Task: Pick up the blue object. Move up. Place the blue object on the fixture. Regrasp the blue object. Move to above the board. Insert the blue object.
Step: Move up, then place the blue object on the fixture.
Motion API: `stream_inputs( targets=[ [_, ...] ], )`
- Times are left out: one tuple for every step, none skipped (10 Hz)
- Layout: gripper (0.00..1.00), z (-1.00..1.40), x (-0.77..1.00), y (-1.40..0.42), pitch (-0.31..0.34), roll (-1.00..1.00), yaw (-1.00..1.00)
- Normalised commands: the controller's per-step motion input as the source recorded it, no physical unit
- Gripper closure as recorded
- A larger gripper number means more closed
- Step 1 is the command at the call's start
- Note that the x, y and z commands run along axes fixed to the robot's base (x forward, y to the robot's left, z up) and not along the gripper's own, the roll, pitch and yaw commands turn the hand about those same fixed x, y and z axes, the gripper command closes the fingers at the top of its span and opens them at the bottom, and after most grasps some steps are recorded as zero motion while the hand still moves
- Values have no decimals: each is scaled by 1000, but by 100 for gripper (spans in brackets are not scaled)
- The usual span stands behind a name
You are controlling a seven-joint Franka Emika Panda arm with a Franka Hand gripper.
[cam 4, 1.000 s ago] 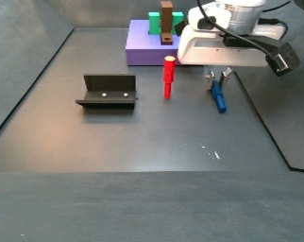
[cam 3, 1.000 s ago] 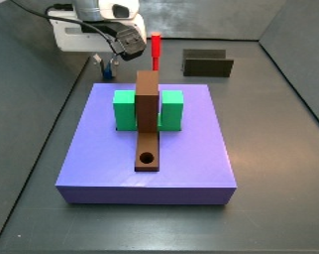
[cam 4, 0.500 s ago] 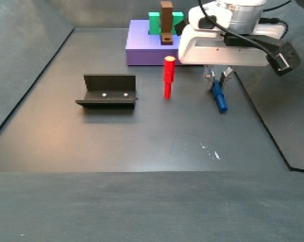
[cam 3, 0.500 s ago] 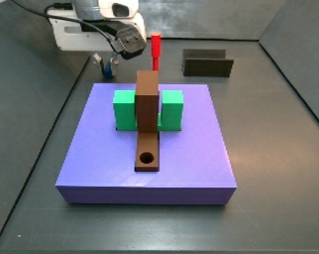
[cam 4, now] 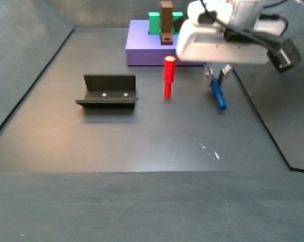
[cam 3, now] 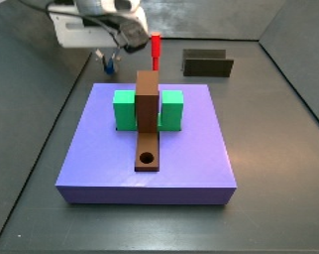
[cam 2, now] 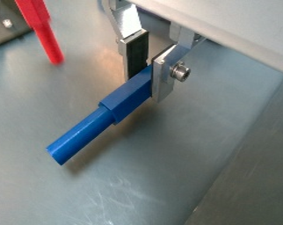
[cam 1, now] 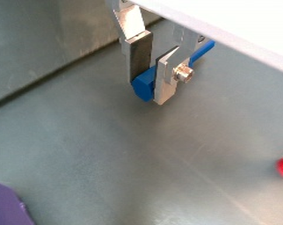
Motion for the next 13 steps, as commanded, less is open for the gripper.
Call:
stream_inputs(
  targets=[
    [100,679,-105,2,75,4,-34],
    [100,276,-53,16,37,36,-23],
    [100,0,0,34,0,-49,0],
    [100,234,323,306,-23,-800,-6],
    [100,443,523,274,-31,-1000,-80],
    [100,449,540,229,-60,-1000,-143],
    [100,457,569,189,-69,-1000,-189],
    [100,451,549,189,-63,-1000,-189],
    [100,446,543,194,-60,-1000,-186],
    [100,437,529,214,-63,-1000,-166],
    [100,426,526,231,-71,-1000,-146],
    [100,400,523,257,-86,-1000,-114],
    [100,354,600,266,-117,-1000,-69]
  ],
)
